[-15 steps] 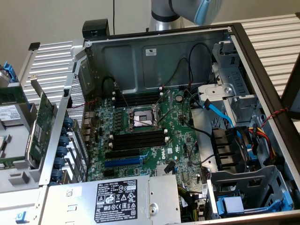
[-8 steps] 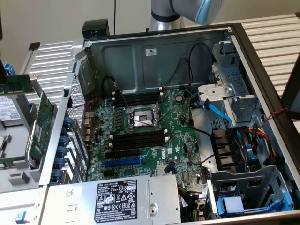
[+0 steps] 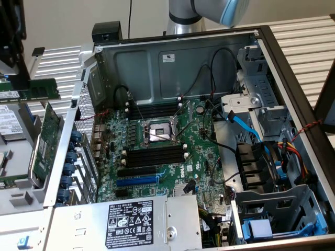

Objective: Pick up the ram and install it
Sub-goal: 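Pick up the ram and move it above insertion slot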

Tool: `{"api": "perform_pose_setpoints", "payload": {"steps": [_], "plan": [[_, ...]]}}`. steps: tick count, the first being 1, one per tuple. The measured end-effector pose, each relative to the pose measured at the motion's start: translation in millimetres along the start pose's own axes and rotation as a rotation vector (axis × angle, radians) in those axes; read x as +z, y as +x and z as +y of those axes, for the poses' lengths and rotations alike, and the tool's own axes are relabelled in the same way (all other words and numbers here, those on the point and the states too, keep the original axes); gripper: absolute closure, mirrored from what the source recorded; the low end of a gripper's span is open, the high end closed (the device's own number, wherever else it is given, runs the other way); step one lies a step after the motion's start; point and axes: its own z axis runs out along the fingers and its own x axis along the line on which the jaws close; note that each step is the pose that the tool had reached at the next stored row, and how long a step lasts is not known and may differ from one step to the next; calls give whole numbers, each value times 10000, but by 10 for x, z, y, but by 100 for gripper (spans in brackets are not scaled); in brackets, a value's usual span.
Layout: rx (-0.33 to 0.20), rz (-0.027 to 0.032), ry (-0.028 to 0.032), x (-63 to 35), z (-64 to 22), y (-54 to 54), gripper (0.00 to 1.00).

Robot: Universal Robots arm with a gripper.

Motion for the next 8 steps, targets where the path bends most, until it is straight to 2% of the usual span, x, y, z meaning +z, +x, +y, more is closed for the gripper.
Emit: {"api": "perform_pose_setpoints", "payload": {"steps": [8], "plan": [[-28,1,-10,-28,-360,-1,88]]}}
